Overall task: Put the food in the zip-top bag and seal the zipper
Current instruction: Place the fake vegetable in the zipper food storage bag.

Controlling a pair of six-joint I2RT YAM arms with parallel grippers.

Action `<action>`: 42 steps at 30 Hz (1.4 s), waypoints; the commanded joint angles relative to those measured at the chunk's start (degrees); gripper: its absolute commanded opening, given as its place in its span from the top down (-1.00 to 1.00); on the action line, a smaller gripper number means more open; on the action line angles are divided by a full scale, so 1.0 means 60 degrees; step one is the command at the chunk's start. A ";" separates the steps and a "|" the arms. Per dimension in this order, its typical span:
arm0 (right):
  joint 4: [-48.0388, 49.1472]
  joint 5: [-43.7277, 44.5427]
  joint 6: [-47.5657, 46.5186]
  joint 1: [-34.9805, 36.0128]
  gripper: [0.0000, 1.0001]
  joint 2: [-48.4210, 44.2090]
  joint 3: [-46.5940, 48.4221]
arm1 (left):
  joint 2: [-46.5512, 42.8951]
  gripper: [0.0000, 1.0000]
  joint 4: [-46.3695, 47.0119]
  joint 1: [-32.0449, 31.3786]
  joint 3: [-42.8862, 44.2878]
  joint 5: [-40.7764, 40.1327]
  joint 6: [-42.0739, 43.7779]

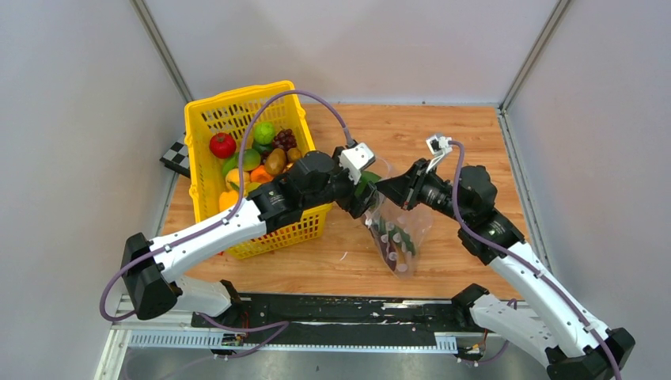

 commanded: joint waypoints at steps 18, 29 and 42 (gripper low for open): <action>0.0842 0.0982 0.0158 -0.0017 1.00 -0.1013 -0.0377 | -0.1051 -1.00 0.1243 -0.0086 -0.0245 0.0422 -0.0174; 0.0798 0.1205 0.0145 -0.0014 1.00 -0.1148 -0.0463 | -0.1672 -1.00 0.0575 -0.0094 -0.0299 -0.1389 -0.0401; 0.0429 0.4188 -0.0632 -0.0015 1.00 -0.1321 0.0015 | -0.2343 -1.00 -0.0065 -0.0092 -0.0420 -0.3345 -0.1049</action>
